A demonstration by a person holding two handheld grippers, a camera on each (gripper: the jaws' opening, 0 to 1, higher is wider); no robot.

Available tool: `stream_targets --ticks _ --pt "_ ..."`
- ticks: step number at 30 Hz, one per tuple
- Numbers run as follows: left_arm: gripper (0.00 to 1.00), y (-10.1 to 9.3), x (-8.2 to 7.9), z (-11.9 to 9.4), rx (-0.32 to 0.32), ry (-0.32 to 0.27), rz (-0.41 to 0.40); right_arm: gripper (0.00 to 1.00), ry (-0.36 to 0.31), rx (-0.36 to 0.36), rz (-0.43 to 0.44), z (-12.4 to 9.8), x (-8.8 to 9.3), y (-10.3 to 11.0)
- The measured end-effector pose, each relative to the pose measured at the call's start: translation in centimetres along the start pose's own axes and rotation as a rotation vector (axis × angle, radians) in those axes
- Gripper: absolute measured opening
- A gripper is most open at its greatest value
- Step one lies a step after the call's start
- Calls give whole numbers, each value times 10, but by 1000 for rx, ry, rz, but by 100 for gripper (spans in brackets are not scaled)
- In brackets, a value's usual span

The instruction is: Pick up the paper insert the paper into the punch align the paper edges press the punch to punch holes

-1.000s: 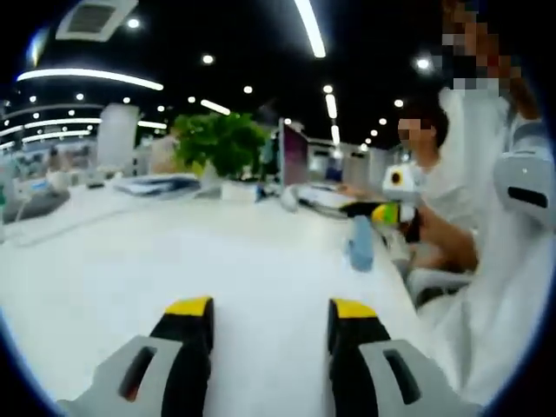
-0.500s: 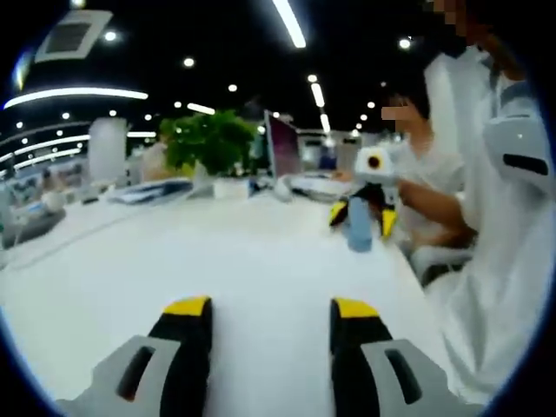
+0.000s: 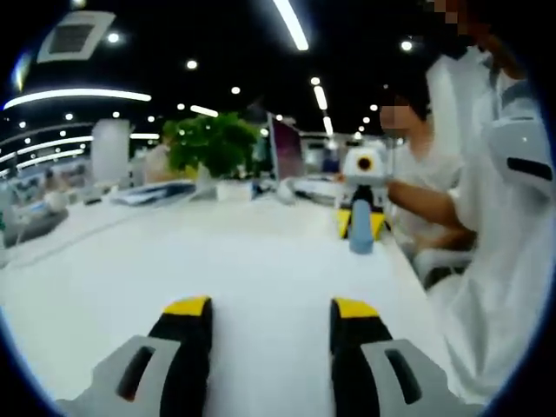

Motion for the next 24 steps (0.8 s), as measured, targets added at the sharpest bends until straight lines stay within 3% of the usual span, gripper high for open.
stream_targets --ticks 24 --pt "55 6 -2 1 2 2 1 23 -30 -86 2 -4 -4 6"
Point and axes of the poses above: the point that each gripper's makers call its tool centre point, and the gripper's own axes: z roughly forward along the fingers, y roughly to its left, x roughly out of its underside, the point moved 8 cm from there along -z, roughly backward along the fingers, and after that the axes turned 15 degrees about -z, right-handed, at the moved point
